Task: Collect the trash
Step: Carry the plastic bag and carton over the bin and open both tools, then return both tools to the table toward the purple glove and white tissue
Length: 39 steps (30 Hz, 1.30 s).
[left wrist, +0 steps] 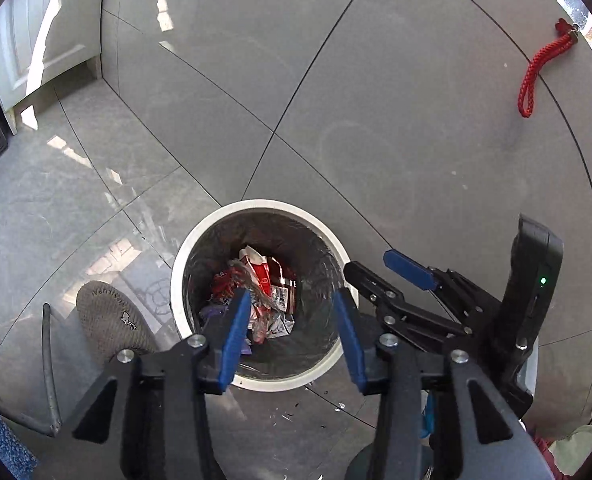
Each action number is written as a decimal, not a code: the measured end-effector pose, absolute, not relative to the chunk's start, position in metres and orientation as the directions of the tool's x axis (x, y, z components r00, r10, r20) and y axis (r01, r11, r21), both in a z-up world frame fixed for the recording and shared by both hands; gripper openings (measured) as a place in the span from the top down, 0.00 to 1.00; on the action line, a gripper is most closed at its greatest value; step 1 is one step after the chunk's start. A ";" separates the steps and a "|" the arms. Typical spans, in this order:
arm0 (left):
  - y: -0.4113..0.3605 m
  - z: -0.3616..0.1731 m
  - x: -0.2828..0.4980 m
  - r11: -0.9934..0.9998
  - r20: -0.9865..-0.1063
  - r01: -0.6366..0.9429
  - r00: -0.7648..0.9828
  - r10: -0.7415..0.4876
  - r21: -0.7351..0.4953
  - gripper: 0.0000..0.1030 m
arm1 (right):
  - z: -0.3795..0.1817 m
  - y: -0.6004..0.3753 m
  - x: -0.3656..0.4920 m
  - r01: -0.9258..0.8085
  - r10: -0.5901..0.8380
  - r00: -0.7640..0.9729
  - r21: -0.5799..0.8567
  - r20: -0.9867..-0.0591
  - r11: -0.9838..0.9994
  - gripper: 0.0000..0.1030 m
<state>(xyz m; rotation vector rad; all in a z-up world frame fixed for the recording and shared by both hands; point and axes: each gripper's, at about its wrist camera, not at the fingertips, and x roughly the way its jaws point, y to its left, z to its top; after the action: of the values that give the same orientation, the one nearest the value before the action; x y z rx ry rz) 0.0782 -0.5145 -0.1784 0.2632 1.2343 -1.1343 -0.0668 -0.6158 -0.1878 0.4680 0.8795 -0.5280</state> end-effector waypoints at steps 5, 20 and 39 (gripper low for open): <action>-0.480 -0.142 0.070 0.516 -0.836 0.815 0.072 -0.544 -0.265 0.60 | -0.160 -0.595 -0.077 0.575 -0.257 0.560 0.146 -0.788 0.805 0.50; -0.274 -0.036 0.066 0.823 -0.705 0.565 0.609 -0.362 0.065 0.60 | -0.048 -0.464 -0.063 0.309 -0.197 0.757 0.075 -0.623 0.948 0.50; -0.066 0.012 0.046 0.954 -0.565 0.292 0.800 -0.204 0.069 0.54 | 0.023 -0.310 -0.026 0.096 -0.094 0.836 -0.025 -0.540 0.995 0.50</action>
<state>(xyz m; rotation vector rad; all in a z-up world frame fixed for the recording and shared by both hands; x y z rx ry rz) 0.0464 -0.0657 0.0122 0.1558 0.5866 -0.2668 -0.0262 -0.3102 0.0234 0.0027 0.5717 -0.1003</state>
